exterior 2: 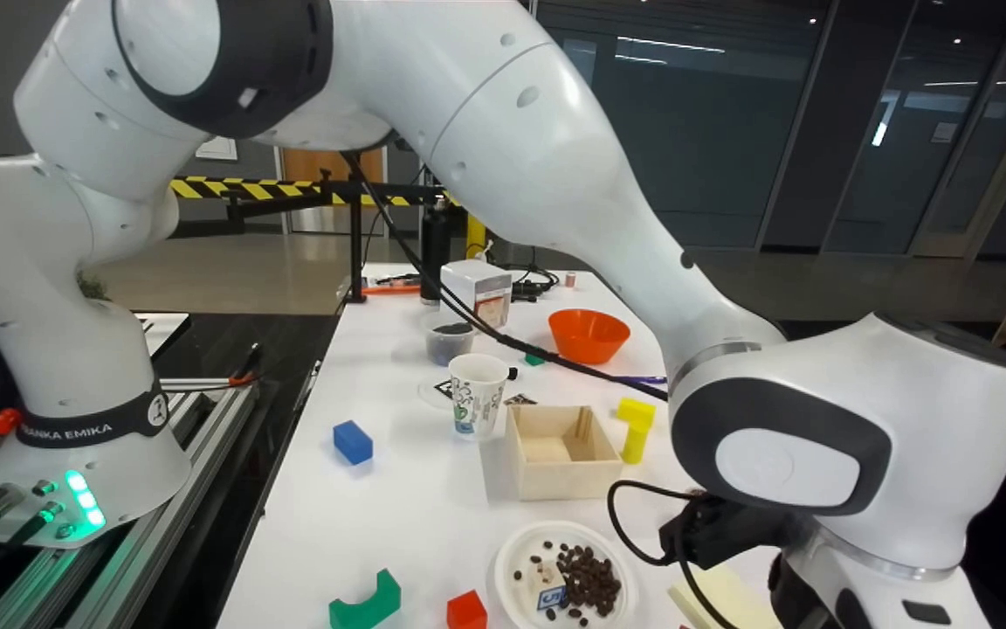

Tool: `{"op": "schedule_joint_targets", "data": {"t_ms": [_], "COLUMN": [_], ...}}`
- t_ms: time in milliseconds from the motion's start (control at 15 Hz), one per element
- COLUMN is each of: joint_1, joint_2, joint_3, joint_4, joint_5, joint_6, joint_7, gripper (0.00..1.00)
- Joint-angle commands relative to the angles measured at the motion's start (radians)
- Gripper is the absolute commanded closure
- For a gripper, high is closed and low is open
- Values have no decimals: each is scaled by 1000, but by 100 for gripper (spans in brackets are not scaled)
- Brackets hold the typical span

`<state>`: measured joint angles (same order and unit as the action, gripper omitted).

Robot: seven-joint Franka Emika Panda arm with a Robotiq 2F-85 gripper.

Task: Lift and drop the paper towels

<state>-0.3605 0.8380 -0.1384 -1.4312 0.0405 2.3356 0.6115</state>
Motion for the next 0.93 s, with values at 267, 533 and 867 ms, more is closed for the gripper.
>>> {"op": "schedule_joint_targets", "data": {"t_ms": [267, 533, 867], "joint_1": [76, 81, 63], "joint_2": [-182, -188, -127], "joint_3": [-62, -75, -86], "joint_4": [-135, -119, -80], "joint_5": [24, 19, 46], "joint_6": [-88, -171, -145], "joint_7": [-157, -206, -189], "gripper": [99, 99, 99]}}
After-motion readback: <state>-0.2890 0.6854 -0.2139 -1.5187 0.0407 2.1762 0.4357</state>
